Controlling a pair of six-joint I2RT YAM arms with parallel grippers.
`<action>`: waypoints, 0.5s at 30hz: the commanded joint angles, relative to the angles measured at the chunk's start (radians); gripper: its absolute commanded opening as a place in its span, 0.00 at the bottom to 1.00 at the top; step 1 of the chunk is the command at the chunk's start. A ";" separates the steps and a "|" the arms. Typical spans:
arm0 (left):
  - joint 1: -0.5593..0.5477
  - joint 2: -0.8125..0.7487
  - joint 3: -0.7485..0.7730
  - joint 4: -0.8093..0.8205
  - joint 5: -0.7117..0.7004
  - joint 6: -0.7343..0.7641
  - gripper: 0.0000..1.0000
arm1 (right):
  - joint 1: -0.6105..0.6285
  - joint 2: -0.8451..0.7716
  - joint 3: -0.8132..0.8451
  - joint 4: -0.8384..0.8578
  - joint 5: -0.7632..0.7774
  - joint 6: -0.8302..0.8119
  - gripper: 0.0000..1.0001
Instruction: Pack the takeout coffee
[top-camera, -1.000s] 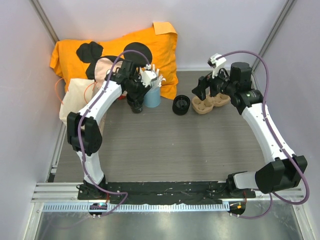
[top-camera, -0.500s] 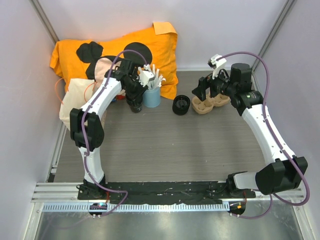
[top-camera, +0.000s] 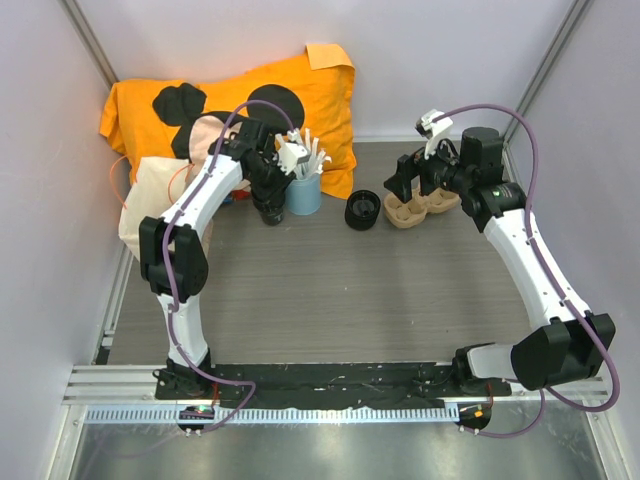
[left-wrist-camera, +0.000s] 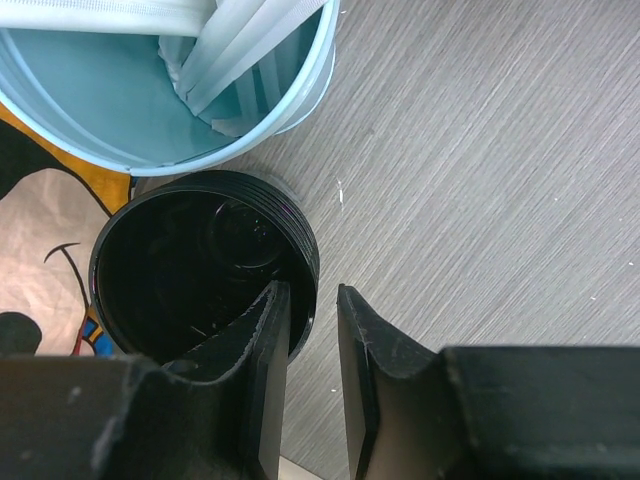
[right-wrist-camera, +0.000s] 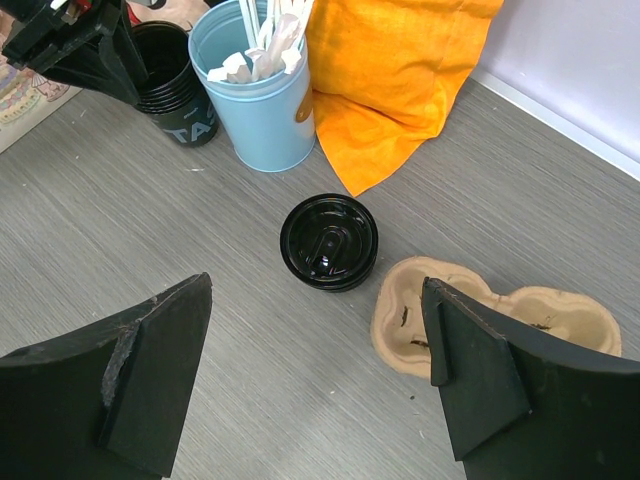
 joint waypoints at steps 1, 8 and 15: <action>0.005 0.006 0.046 -0.016 0.024 0.013 0.29 | -0.001 -0.039 0.001 0.050 -0.010 0.013 0.90; 0.005 0.014 0.046 -0.020 0.018 0.013 0.27 | -0.001 -0.040 0.001 0.051 -0.010 0.015 0.90; 0.005 0.014 0.049 -0.019 0.015 0.010 0.22 | -0.001 -0.040 -0.002 0.051 -0.012 0.016 0.90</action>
